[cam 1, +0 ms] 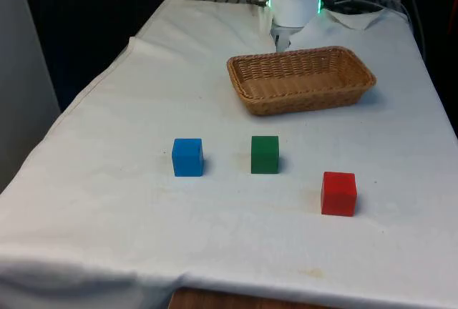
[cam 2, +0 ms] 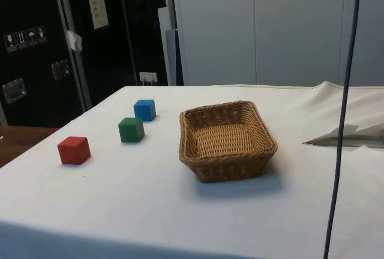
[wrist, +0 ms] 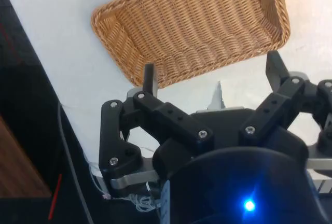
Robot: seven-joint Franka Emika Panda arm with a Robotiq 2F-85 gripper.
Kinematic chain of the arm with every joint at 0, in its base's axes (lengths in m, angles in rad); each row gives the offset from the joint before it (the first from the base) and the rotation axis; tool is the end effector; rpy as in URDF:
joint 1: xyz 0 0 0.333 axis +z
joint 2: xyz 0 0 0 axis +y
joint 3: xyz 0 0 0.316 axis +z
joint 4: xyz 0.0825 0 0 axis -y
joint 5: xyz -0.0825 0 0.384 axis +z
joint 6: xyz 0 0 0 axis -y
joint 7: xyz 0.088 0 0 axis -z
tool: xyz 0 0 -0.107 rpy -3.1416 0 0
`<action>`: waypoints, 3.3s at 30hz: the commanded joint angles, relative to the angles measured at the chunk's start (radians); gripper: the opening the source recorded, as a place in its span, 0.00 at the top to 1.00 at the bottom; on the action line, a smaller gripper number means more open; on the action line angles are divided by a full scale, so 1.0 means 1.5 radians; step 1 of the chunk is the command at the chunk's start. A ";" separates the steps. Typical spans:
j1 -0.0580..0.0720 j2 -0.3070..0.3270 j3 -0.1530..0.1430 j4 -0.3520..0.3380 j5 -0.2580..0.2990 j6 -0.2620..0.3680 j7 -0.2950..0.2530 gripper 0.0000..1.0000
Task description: Pick up exactly two blocks and place them into the basket.
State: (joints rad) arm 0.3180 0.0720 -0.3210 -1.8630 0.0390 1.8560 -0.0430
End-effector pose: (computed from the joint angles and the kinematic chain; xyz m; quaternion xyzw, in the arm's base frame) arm 0.5720 0.0049 0.4710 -0.9992 -0.0138 0.0374 0.0080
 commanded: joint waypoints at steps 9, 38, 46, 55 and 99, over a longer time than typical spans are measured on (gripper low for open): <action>0.003 0.035 0.009 0.001 0.000 0.029 0.005 0.00; 0.006 0.089 0.017 -0.018 0.001 0.094 -0.013 0.00; 0.005 0.101 0.017 -0.047 0.006 0.150 -0.036 0.00; 0.001 0.130 0.017 -0.057 0.019 0.199 -0.061 0.00; -0.019 0.380 -0.001 0.167 0.101 0.218 -0.133 0.00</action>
State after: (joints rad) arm 0.2890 0.6420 -0.3220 -1.6120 0.1910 2.1830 -0.2420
